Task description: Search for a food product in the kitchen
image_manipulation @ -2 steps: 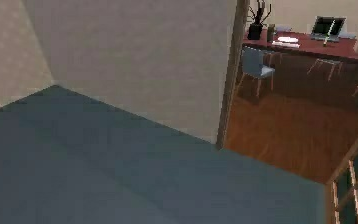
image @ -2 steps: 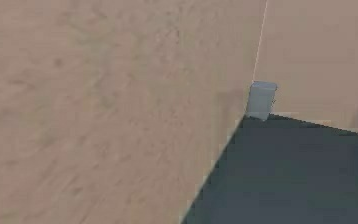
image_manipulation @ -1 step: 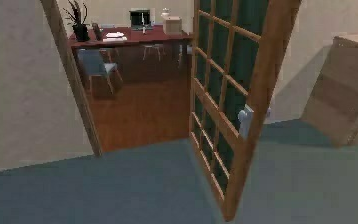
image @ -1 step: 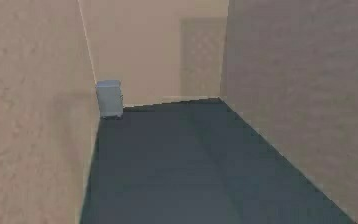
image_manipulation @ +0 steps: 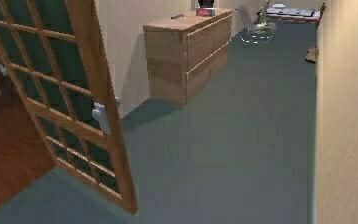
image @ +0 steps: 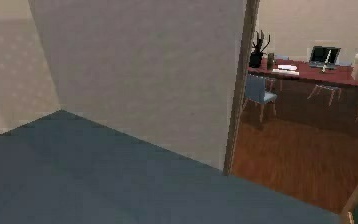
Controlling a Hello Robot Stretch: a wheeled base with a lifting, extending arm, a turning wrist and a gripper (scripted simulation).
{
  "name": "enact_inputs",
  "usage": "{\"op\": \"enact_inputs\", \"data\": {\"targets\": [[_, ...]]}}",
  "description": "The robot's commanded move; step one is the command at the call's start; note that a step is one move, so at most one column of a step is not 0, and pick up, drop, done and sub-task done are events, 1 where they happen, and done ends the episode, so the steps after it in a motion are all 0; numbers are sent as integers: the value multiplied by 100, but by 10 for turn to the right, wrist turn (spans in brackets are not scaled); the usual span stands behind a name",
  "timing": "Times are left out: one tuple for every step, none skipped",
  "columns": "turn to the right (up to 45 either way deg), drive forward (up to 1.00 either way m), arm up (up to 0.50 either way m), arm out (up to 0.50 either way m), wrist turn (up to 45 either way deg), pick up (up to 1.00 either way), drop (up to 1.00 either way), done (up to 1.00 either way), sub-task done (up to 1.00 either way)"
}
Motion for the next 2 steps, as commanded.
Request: {"op": "enact_inputs", "data": {"targets": [[300,0,0,0,0,0,0,0,0],[0,15,0,0,0,0,0,0,0]]}}
